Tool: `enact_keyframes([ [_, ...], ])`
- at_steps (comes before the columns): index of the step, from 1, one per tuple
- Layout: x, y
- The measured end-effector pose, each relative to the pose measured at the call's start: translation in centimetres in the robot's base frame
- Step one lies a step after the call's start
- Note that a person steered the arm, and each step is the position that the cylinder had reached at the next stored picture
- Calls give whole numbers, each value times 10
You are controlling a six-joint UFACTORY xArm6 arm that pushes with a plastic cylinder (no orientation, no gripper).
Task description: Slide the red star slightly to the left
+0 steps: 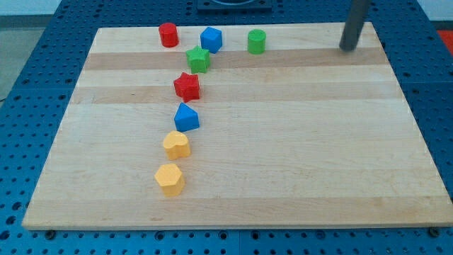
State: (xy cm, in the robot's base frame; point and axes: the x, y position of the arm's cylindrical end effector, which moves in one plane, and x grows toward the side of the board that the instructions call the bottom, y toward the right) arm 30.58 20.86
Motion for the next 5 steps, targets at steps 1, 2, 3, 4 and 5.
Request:
enact_keyframes([
  [1, 36, -90],
  [2, 104, -146],
  [3, 113, -211],
  [4, 113, -222],
  [5, 113, -222],
])
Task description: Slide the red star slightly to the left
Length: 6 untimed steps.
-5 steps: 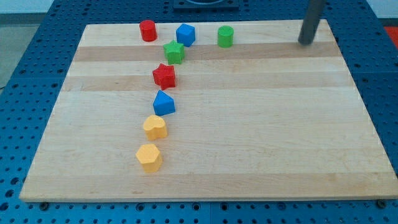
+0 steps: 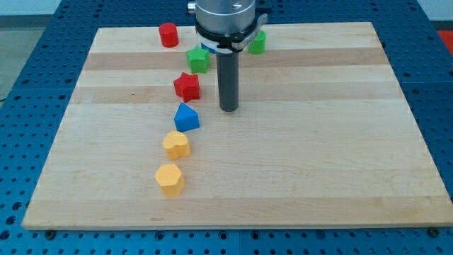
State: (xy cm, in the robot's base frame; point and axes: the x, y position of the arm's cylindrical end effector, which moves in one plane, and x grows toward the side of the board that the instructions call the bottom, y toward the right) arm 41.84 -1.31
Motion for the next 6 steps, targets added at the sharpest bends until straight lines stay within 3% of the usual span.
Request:
enact_keyframes([
  [1, 1, -1],
  [4, -14, -95],
  [6, 82, -76],
])
